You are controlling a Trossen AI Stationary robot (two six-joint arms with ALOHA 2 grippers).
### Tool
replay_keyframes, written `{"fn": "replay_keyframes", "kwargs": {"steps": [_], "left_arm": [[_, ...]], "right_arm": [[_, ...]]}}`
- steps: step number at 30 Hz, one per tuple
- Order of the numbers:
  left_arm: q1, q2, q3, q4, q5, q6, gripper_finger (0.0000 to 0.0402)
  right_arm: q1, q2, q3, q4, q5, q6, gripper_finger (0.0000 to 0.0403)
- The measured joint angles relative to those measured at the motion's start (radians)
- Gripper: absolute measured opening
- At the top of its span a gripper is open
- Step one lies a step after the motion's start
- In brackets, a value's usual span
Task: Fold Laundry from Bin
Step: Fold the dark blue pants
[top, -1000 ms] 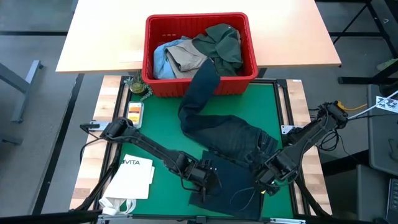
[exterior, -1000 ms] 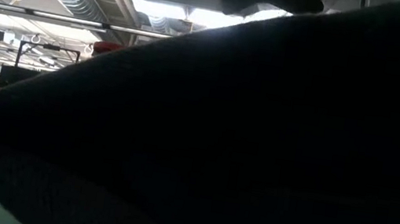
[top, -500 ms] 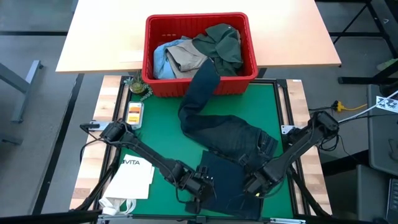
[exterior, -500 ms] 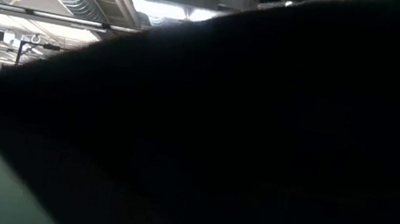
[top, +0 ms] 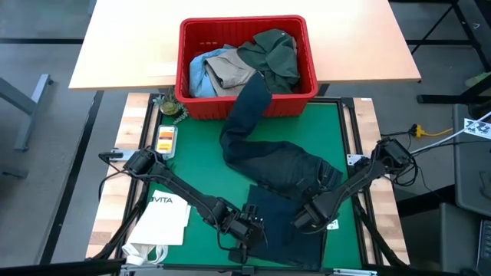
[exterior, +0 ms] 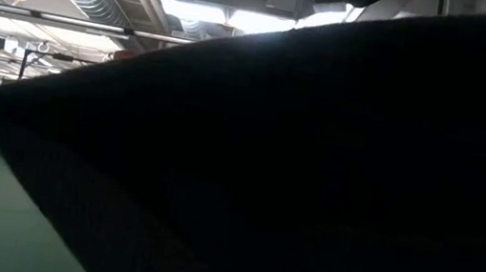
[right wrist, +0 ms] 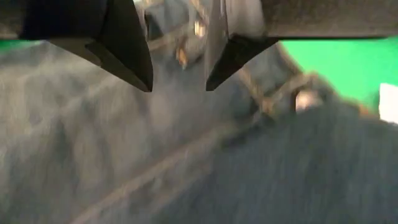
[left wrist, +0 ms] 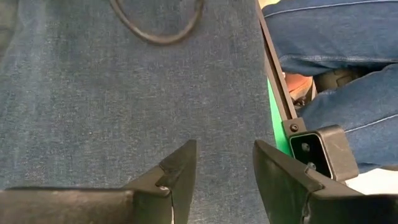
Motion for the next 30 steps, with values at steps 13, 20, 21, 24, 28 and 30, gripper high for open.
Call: {"fn": "replay_keyframes", "kwargs": {"steps": [13,20,21,24,28,30], "left_arm": [[0.046,0.000,0.000,-0.016,-0.102,0.022,0.0151],[0.122,0.000,0.000,-0.016,-0.138,0.024,0.0151],[0.132,0.000,0.000,-0.016,-0.138,0.024,0.0151],[0.155,0.000,0.000,-0.015,-0.138,0.024,0.0151],[0.169,0.000,0.000,-0.015,-0.136,0.024,0.0151],[0.169,0.000,0.000,-0.015,-0.137,0.025,0.0151]], "right_arm": [[0.095,-0.084,0.176,-0.072,0.010,0.134,0.0147],[0.214,-0.084,0.202,0.155,0.018,0.138,0.0147],[0.232,-0.084,0.202,0.188,0.018,0.139,0.0147],[0.281,-0.084,0.202,0.286,0.038,0.149,0.0147],[0.337,-0.084,0.192,0.380,0.142,0.207,0.0147],[0.354,-0.084,0.167,0.423,0.171,0.230,0.0147]]}}
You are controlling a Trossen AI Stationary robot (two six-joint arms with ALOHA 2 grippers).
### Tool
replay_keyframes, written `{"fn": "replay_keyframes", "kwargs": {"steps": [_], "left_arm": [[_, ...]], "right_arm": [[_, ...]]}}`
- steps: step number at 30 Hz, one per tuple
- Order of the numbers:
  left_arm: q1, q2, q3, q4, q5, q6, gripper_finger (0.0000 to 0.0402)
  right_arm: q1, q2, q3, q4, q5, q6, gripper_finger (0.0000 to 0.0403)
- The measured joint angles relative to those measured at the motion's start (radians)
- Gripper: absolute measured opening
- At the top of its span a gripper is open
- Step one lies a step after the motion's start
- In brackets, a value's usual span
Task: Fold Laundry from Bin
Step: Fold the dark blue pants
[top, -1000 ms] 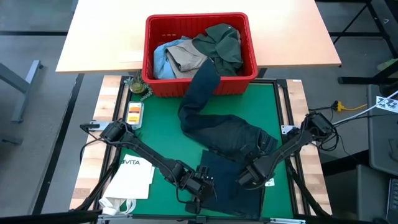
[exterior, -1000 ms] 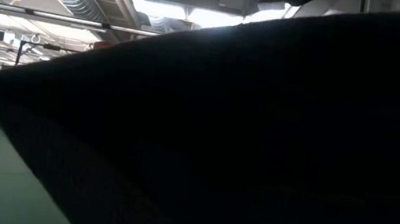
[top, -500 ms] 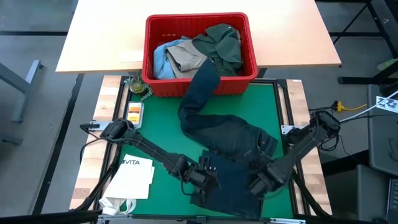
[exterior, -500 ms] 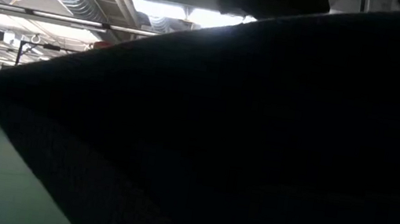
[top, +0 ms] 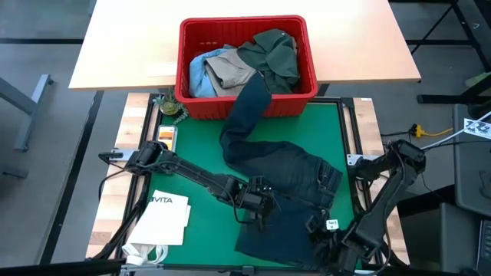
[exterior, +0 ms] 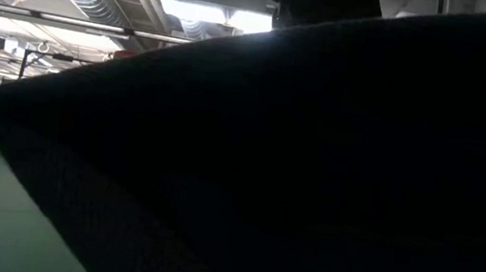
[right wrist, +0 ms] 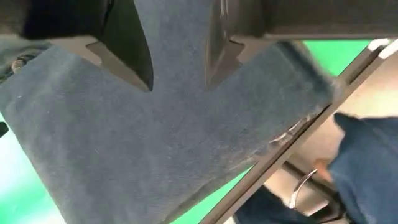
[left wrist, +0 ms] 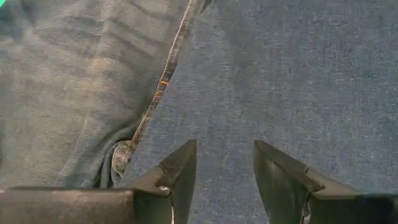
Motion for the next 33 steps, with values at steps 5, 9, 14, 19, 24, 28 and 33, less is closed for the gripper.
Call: {"fn": "replay_keyframes", "kwargs": {"steps": [5,9,14,19,24,28,33], "left_arm": [[-0.001,0.015,-0.006,0.012,-0.064,0.000,0.0151],[0.006,0.067,-0.034,0.003,-0.086,0.001,0.0151],[0.028,0.100,-0.062,0.008,-0.112,0.000,0.0151],[0.041,0.113,-0.073,0.010,-0.082,0.001,0.0151],[0.041,0.102,-0.073,0.002,-0.081,0.041,0.0151],[0.042,0.066,-0.072,-0.009,-0.080,0.051,0.0151],[0.039,0.013,-0.072,-0.014,-0.075,0.051,0.0151]], "right_arm": [[0.030,0.000,-0.100,0.120,-0.027,0.084,0.0147],[0.054,0.000,-0.180,0.229,-0.077,0.131,0.0147],[0.065,0.000,-0.307,0.408,-0.129,0.209,0.0147],[0.064,0.000,-0.406,0.532,-0.195,0.282,0.0147],[0.063,0.000,-0.409,0.525,-0.247,0.291,0.0147],[0.065,0.000,-0.389,0.514,-0.319,0.288,0.0147],[0.067,-0.027,-0.327,0.445,-0.339,0.260,0.0147]]}}
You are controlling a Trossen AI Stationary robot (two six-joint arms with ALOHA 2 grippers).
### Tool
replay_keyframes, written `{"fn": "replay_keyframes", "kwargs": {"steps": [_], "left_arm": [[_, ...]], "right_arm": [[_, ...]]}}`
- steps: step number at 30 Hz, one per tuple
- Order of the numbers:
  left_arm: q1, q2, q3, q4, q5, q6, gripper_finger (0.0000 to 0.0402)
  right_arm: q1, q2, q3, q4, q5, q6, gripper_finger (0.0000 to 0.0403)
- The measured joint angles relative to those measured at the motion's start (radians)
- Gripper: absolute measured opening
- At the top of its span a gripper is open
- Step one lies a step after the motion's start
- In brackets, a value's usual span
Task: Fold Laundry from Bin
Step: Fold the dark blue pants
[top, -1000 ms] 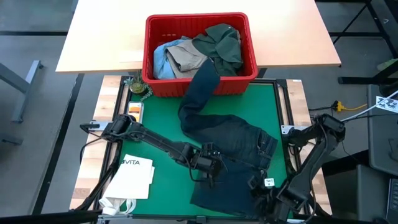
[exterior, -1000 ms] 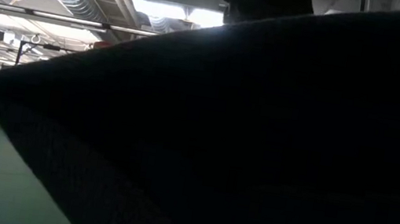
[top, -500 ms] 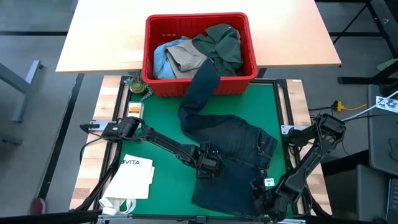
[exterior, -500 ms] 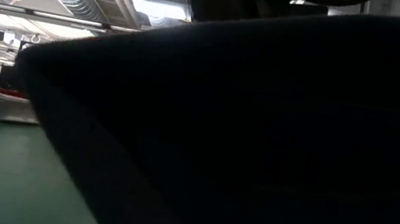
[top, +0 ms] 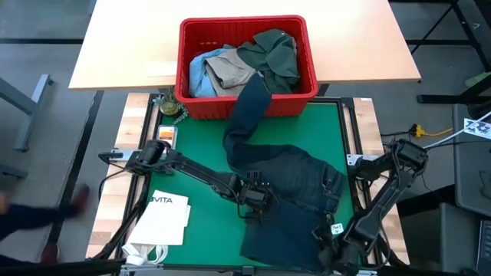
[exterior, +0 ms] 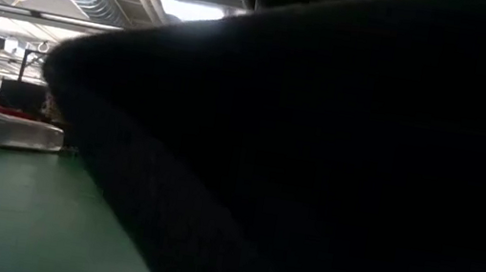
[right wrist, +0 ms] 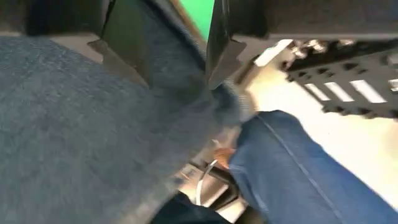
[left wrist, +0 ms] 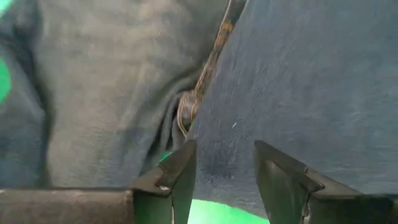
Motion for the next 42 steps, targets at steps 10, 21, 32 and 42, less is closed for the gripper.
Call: {"fn": "replay_keyframes", "kwargs": {"steps": [10,21,32,42], "left_arm": [[-0.002,-0.024,0.002,0.012,0.032,0.001,0.0151],[-0.009,0.029,0.003,0.078,0.028,-0.023,0.0151],[0.002,0.127,0.004,0.083,0.026,-0.026,0.0151],[-0.002,0.042,0.002,0.041,0.060,-0.003,0.0151]], "right_arm": [[0.000,-0.054,0.172,-0.413,0.300,-0.014,0.0147],[-0.091,-0.054,0.027,-0.439,0.292,0.098,0.0147],[-0.094,-0.054,-0.105,-0.368,0.175,0.171,0.0147],[-0.093,-0.052,-0.029,-0.490,0.154,0.163,0.0147]]}}
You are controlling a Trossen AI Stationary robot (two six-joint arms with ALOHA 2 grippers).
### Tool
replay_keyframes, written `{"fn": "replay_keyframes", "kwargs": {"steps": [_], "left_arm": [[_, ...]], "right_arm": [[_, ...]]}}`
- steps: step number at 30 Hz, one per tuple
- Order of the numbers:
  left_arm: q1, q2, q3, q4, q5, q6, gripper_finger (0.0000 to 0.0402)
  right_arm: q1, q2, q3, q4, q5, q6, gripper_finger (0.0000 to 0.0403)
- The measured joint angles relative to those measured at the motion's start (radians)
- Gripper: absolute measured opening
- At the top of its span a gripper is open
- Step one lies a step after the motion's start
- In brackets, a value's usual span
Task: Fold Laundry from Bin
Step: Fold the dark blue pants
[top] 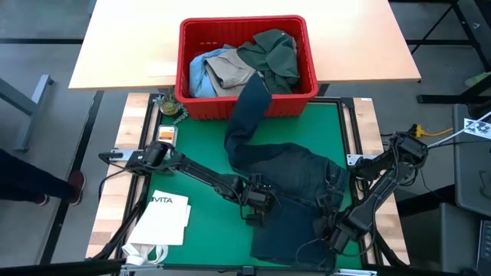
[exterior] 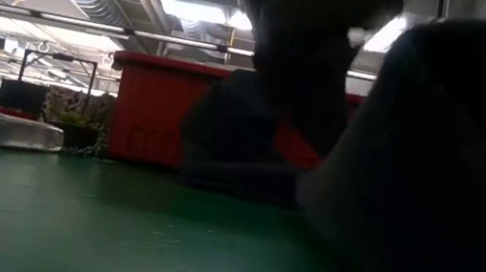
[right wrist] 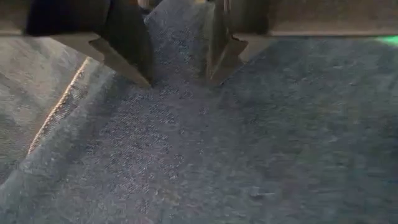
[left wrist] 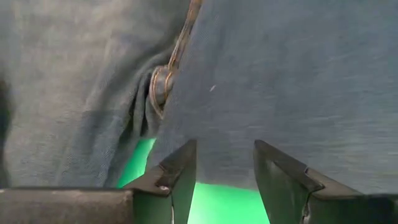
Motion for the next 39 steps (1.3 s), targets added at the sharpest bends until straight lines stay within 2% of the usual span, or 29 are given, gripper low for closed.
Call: {"fn": "replay_keyframes", "kwargs": {"steps": [6,9,22,32,37,39], "left_arm": [[-0.030,-0.050,0.000,0.025,0.140,-0.005,0.0151],[-0.055,-0.051,0.000,0.041,0.165,-0.005,0.0151],[-0.175,-0.039,0.000,0.114,0.132,-0.027,0.0151],[-0.158,-0.040,0.000,0.227,0.119,-0.029,0.0151],[-0.148,-0.040,0.000,0.222,0.116,0.025,0.0151],[-0.146,-0.041,0.000,0.218,0.083,0.018,0.0151]], "right_arm": [[0.000,0.000,0.114,-0.072,-0.003,-0.002,0.0147],[0.001,0.000,0.162,-0.064,0.003,-0.002,0.0147],[0.073,0.016,0.177,0.182,0.036,-0.001,0.0147],[0.136,0.063,0.177,0.201,0.057,-0.002,0.0147],[0.150,0.097,0.177,0.199,0.049,-0.002,0.0147],[0.153,0.100,0.177,0.193,0.054,-0.005,0.0147]]}}
